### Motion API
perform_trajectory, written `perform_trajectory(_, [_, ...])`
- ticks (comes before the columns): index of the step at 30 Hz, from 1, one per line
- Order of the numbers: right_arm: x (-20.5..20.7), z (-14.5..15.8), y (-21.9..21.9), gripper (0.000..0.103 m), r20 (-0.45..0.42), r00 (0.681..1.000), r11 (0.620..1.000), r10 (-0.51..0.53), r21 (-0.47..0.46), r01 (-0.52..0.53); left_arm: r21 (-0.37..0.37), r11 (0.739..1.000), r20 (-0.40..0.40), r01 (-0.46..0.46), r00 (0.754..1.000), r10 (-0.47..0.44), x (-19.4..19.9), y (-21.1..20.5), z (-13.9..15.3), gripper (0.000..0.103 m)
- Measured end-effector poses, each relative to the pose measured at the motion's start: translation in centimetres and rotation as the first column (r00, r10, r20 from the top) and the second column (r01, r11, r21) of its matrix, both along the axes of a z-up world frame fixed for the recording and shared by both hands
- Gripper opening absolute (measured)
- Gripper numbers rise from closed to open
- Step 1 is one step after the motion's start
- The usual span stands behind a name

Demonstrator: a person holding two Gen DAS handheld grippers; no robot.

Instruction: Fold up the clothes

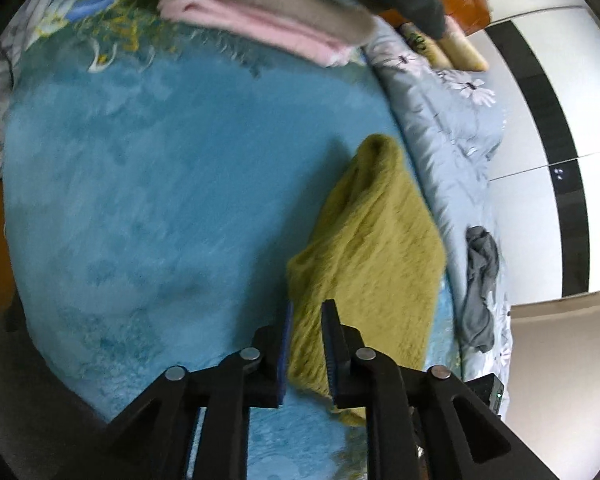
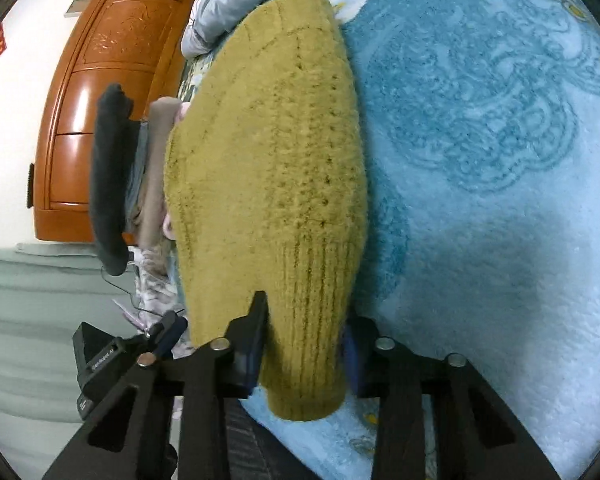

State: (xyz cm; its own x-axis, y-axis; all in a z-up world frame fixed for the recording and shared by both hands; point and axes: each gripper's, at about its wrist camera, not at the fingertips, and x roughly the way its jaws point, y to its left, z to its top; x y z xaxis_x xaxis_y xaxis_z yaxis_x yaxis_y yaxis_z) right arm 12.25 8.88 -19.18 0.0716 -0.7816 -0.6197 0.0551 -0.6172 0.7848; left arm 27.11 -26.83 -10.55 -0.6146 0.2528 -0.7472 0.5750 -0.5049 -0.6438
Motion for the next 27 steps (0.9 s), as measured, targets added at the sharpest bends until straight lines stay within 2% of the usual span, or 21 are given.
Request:
perform_trajectory(2, [-0.7,0.9,0.5,0.025,-0.008,0.999,0.999,0.035,-0.019,-0.036,-0.004,1.000,-0.012,0.016,1.000,-0.016,-0.8,0.0,0.4,0.027])
perform_trajectory(4, [-2.0,2.5,0.8,0.024,-0.059,0.992,0.994,0.110,0.004,-0.110,-0.005,0.999,-0.014,0.041,0.999,-0.042,-1.0,0.6,0.5,0.028])
perform_trajectory(7, [-5.3,4.7,1.7,0.023,-0.138,0.964,0.972,0.228,0.094,-0.216,-0.011,0.997,-0.009,0.077,0.997,-0.077,-1.9,1.3,0.6,0.030])
perform_trajectory(9, [-8.6,6.3,2.7,0.023,-0.194,0.933,0.946,0.304,0.178,-0.271,-0.006,0.996,-0.007,0.090,0.996,-0.090,-2.7,1.6,0.7,0.035])
perform_trajectory(11, [-12.5,7.3,4.1,0.023,-0.218,0.920,0.930,0.326,0.246,-0.272,0.017,0.995,-0.005,0.097,0.995,-0.097,-3.7,1.9,0.4,0.036])
perform_trajectory(14, [-17.0,6.7,5.8,0.023,-0.194,0.937,0.929,0.290,0.291,-0.227,0.026,0.993,0.001,0.117,0.993,-0.117,-5.9,2.2,0.5,0.039])
perform_trajectory(17, [-18.7,5.3,6.5,0.023,-0.151,0.944,0.925,0.292,0.295,-0.239,0.011,0.989,0.012,0.144,0.989,-0.144,-8.8,2.2,0.7,0.047])
perform_trajectory(20, [-18.7,4.9,6.5,0.030,-0.154,0.940,0.921,0.305,0.300,-0.249,-0.002,0.986,0.025,0.164,0.986,-0.164,-12.0,1.6,0.7,0.055])
perform_trajectory(22, [-18.8,4.9,7.1,0.047,-0.153,0.951,0.934,0.268,0.283,-0.217,-0.022,0.982,0.037,0.188,0.982,-0.187,-14.4,1.3,0.7,0.062])
perform_trajectory(24, [-18.6,5.3,8.1,0.053,-0.173,0.962,0.953,0.211,0.255,-0.163,-0.041,0.974,0.047,0.224,0.974,-0.222,-16.6,1.0,0.3,0.070])
perform_trajectory(26, [-18.2,5.9,9.3,0.055,-0.204,0.969,0.970,0.140,0.222,-0.094,-0.055,0.964,0.071,0.261,0.964,-0.257,-18.4,0.8,-0.5,0.072])
perform_trajectory(27, [-17.5,5.9,10.2,0.068,-0.210,0.974,0.980,0.085,0.193,-0.044,-0.056,0.958,0.085,0.280,0.958,-0.275,-19.2,0.8,-1.0,0.072])
